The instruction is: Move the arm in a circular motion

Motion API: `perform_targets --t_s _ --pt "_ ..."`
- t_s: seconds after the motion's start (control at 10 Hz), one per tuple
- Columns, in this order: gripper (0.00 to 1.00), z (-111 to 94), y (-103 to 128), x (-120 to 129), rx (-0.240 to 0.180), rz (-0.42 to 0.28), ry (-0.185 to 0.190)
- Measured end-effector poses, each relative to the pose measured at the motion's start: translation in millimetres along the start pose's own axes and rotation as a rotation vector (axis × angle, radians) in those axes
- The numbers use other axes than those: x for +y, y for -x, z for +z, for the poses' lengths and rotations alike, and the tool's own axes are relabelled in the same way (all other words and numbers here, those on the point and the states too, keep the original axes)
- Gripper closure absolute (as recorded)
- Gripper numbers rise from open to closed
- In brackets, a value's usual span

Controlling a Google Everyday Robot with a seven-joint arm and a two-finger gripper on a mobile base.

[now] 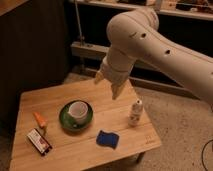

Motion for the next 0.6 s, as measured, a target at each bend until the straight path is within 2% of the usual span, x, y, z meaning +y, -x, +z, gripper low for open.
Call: perform_targets --t_s 0.1,0.3,0.6 --pt "0.40 12 -29 -5 0.002 0.032 0.000" --pt "0.40 31 -72 -11 0.009 0.087 0.002" --pt "0.40 76 -153 -11 0.041 0.246 0.037"
